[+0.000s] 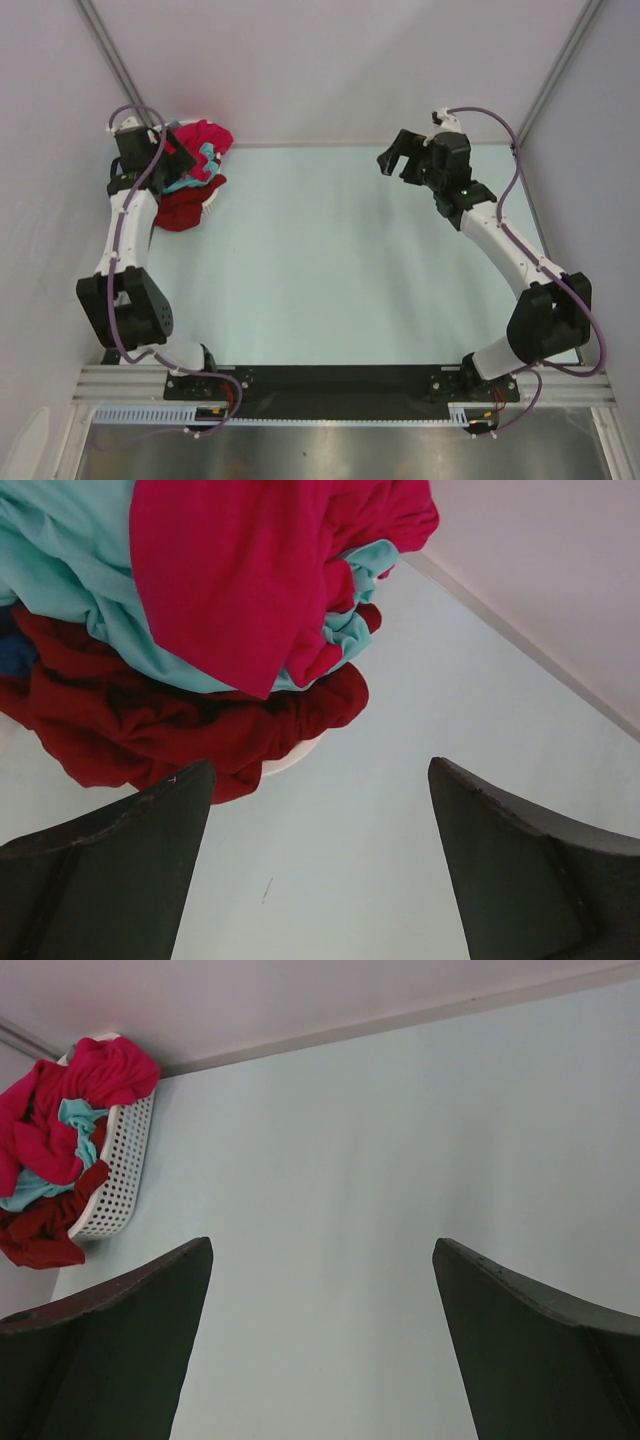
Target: Fold and stack the t-shirts
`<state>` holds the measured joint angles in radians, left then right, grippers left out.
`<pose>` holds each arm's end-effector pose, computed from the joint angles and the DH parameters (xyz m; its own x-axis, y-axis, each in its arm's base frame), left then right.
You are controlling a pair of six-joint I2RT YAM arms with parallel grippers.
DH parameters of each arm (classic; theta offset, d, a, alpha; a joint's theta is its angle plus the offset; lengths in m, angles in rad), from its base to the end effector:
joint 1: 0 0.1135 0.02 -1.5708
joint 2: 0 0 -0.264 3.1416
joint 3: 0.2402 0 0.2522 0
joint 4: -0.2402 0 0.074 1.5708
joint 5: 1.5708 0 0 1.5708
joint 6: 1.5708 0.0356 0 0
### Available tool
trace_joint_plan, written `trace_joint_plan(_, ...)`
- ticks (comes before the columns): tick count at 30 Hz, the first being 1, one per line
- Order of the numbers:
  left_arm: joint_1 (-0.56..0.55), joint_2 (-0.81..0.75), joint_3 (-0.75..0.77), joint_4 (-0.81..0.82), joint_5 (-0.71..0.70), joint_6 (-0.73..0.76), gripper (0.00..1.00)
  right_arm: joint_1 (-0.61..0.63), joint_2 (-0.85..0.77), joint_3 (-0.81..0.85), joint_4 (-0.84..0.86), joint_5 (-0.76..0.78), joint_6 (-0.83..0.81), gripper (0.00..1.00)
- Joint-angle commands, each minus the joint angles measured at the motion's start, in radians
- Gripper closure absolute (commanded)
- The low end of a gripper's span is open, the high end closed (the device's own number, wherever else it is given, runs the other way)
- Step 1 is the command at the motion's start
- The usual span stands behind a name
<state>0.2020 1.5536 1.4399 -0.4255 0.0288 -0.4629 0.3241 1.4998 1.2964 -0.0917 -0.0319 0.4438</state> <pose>0.3526 0.0712 0.3530 -0.3713 -0.5317 -0.7612 -0.3824 0.8346 -0.3964 0.3391 0.1151 0.3542 -0.3981 0.3190 -0.8601 -0.1952 0.8867 0.4192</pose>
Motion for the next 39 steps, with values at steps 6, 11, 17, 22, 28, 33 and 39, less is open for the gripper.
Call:
trace_joint_plan(6, 0.013, 0.072, 0.096, 0.060, -0.069, -0.031, 0.06, -0.005, -0.018, -0.019, 0.027, -0.071, 0.009, 0.00)
trace_joint_plan(11, 0.017, 0.111, 0.077, 0.139, -0.108, -0.083, 0.09, -0.010, -0.033, -0.031, 0.026, -0.065, -0.011, 0.00)
trace_joint_plan(17, 0.017, 0.145, 0.097, 0.136, -0.144, -0.132, 0.10, -0.022, -0.035, -0.039, 0.007, -0.074, -0.014, 0.00)
trace_joint_plan(22, 0.020, 0.177, 0.102, 0.134, -0.234, -0.166, 0.09, -0.043, -0.026, -0.042, 0.003, -0.105, -0.007, 0.00)
trace_joint_plan(28, 0.020, 0.226, 0.113, 0.188, -0.195, -0.192, 0.09, -0.063, -0.027, -0.031, -0.008, -0.125, -0.019, 0.00)
trace_joint_plan(33, 0.020, 0.273, 0.146, 0.202, -0.188, -0.200, 0.11, -0.086, -0.050, -0.042, -0.016, -0.122, -0.017, 0.00)
trace_joint_plan(39, 0.020, 0.322, 0.175, 0.220, -0.191, -0.194, 0.16, -0.099, -0.067, -0.055, -0.032, -0.123, -0.025, 0.00)
